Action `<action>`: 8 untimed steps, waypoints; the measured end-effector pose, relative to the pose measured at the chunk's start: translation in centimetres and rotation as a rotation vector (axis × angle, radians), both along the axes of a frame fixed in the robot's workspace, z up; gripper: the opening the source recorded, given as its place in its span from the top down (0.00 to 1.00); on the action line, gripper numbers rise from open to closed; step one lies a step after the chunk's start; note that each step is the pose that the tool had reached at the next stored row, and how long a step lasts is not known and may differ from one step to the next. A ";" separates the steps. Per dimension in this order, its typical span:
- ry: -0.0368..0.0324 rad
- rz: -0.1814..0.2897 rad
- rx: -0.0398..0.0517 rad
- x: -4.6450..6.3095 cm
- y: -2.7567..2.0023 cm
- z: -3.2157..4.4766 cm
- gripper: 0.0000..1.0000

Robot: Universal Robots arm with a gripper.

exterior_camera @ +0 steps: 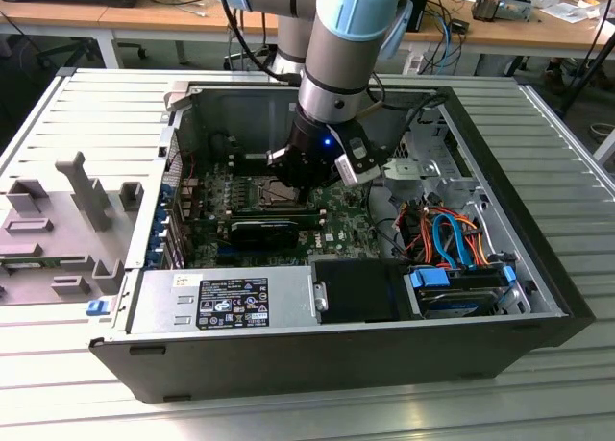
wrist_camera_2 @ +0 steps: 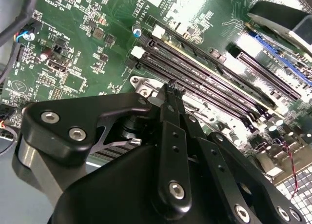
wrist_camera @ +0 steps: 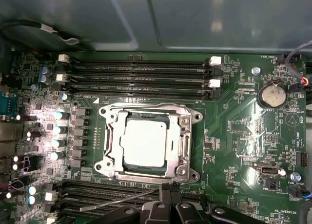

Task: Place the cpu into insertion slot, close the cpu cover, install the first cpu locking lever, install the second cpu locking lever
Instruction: 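Install the second cpu locking lever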

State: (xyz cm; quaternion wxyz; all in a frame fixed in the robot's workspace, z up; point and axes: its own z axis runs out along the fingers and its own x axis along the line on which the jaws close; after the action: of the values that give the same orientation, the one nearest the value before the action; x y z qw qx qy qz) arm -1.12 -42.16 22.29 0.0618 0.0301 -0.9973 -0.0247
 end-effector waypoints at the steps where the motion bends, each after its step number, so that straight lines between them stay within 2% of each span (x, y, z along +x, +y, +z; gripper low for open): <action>1: -0.0001 0.000 0.0003 0.0 -0.05 -0.02 0.89; 3: -0.0001 0.000 0.0002 0.0 -0.25 -0.07 0.89; 8: -0.0001 0.000 0.0000 -0.1 -0.27 -0.73 0.89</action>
State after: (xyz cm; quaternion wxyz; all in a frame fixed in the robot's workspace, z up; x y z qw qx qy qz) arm -1.24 -42.43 21.57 0.0618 0.0300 -0.9973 -0.0247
